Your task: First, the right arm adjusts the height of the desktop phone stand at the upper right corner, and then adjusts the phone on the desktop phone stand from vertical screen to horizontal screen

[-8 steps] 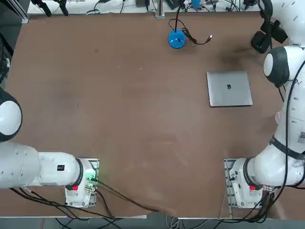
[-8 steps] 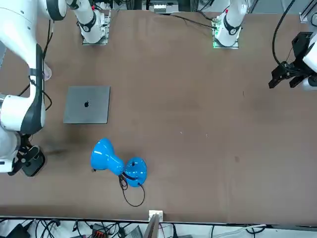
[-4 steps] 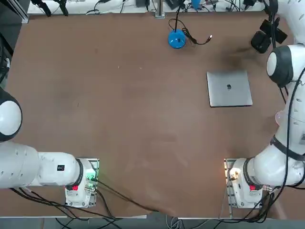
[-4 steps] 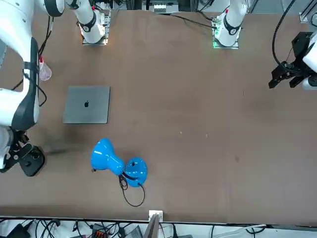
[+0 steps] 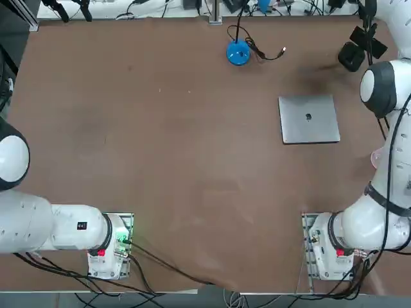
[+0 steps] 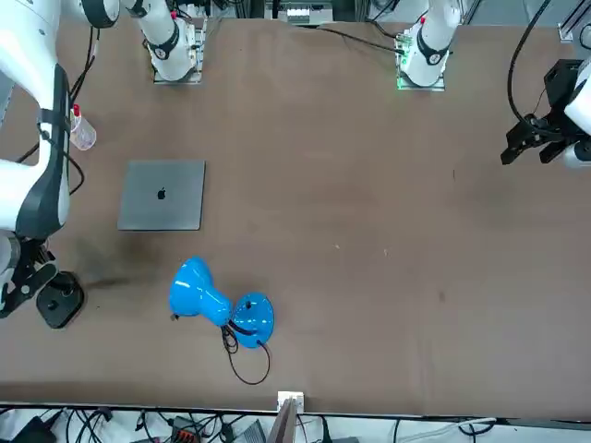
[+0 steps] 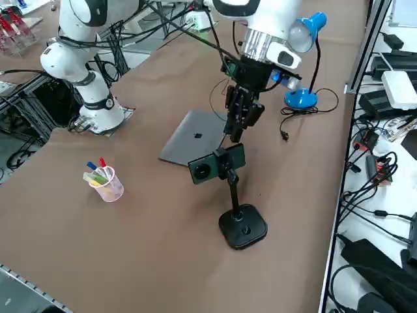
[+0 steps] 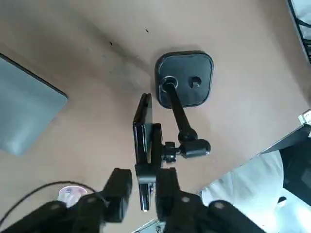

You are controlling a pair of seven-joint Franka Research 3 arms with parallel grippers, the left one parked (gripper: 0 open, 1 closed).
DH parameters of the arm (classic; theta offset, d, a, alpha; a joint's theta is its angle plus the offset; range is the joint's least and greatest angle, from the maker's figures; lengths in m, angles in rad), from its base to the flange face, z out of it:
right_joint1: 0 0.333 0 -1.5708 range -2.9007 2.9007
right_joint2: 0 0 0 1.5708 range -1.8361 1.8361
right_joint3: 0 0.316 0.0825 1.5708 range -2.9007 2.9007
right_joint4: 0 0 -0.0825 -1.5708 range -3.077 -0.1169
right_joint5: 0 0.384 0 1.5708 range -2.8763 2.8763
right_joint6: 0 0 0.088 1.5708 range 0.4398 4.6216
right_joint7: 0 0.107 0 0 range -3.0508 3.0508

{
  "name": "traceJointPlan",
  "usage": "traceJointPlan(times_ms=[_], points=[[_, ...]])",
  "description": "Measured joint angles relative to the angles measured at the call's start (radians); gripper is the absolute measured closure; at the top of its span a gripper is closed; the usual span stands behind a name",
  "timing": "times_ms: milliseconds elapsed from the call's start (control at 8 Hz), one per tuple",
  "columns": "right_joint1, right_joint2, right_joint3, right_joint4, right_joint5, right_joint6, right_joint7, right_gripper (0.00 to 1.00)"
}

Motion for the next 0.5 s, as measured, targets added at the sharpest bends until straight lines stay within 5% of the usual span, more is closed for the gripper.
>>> traceJointPlan(times_ms=[125,500], points=[[0.0,-0.018,-0.002,0.001,0.028,-0.008,0.005,0.6],[-0.001,-0.122,-0.009,0.006,0.175,-0.055,0.175,0.06]])
